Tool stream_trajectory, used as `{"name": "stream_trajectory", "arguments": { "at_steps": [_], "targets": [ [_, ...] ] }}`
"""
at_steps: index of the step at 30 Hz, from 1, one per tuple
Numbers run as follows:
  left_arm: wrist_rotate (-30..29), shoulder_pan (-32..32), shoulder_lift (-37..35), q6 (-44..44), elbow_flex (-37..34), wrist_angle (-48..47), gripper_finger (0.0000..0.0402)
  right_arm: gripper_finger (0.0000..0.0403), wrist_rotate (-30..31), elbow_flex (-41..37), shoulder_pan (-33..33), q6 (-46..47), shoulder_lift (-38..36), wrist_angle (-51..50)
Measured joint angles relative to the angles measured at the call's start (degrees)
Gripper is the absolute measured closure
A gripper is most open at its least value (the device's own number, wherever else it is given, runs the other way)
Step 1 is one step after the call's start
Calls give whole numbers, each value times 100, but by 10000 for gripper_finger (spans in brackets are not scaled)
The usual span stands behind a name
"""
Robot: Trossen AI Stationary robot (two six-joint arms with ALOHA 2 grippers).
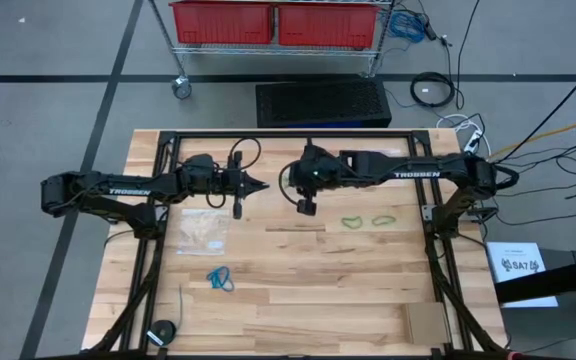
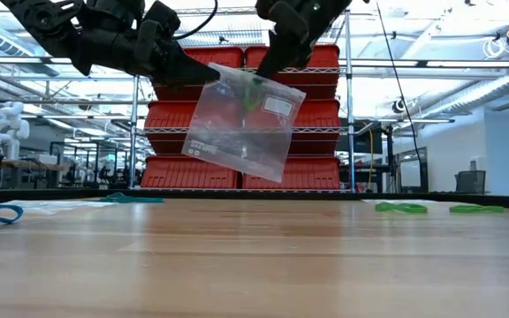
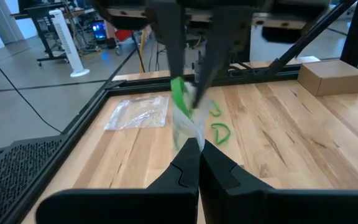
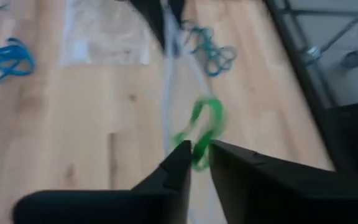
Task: Sort rubber bands
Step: Put the green rubber band into the transparent zip bag
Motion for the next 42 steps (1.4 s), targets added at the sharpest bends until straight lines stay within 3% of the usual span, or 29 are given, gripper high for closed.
{"name": "stream_trajectory", "arguments": {
  "at_steps": [8,12,16,19,22,27,34,39,42],
  "targets": [
    [0,-1,0,0,0,-6,401,259,-43,810,55,546,-46,-1364],
    [-1,-1,0,0,0,-8,401,249,-26,1268,165,644,-68,-2160],
    [-91,0,0,2,0,-10,401,256,-19,1217,181,989,-85,-3029],
    [-107,0,0,2,0,-7,401,263,-28,801,198,1277,-157,-3292],
    [-109,0,0,2,0,-8,401,266,-454,125,227,1640,-334,-3192],
    [-119,6,0,4,0,-24,401,266,-900,-1434,378,2266,-914,-2172],
    [-136,114,0,0,0,-6,401,266,-896,-3418,730,3147,-1160,-721],
    [20,111,0,-2,0,157,401,249,-837,-4052,807,3570,-1043,87],
    [37,111,0,-2,0,170,401,222,-428,-4060,802,3675,-1049,112]
  ]
}}
